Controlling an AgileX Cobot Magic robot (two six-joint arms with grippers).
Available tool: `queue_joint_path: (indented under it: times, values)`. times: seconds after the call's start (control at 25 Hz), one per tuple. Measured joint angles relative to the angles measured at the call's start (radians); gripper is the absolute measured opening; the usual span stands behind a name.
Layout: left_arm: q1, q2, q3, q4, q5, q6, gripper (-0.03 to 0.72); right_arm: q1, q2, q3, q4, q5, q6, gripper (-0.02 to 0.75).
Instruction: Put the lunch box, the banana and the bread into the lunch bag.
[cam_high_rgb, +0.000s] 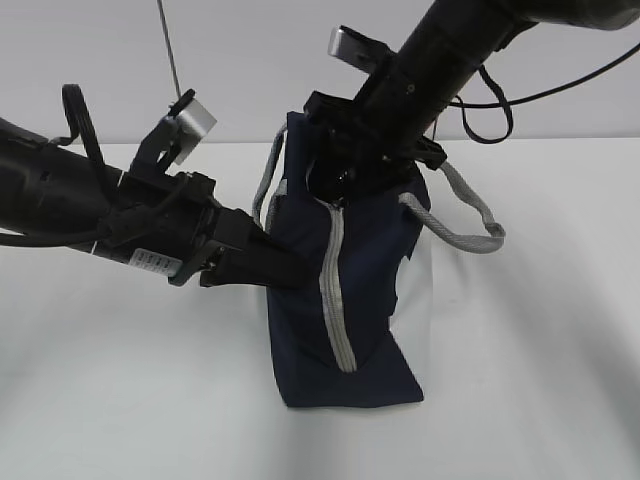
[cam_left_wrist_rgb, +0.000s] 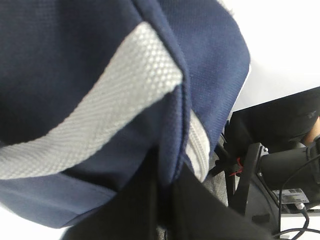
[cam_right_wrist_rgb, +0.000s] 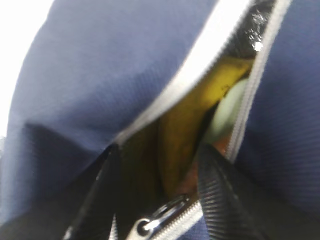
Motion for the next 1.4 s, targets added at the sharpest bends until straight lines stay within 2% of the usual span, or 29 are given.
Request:
queue_joint_path:
  times: [0.4,0.68,0.96,1.2,1.4]
  values:
    - [-0.001,0.0,0.0,0.0,-0.006,0.0,0.003,0.002,0.0,0.057,-0.002,-0.004,0.008,0.368]
    - [-0.001,0.0,0.0,0.0,-0.006,0.0,0.003,0.002,0.0,0.057,0.019,-0.004,0.01,0.165]
    - [-0.001,0.0,0.0,0.0,-0.006,0.0,0.003,0.002,0.0,0.057,0.023,-0.004,0.01,0.138]
    - [-0.001,0.0,0.0,0.001,-0.006,0.0,0.003,0.002,0.0,0.059,0.058,-0.004,-0.027,0.008]
    - [-0.001,0.0,0.0,0.001,-0.006,0.0,0.003,0.002,0.0,0.059,0.065,-0.004,-0.063,-0.015]
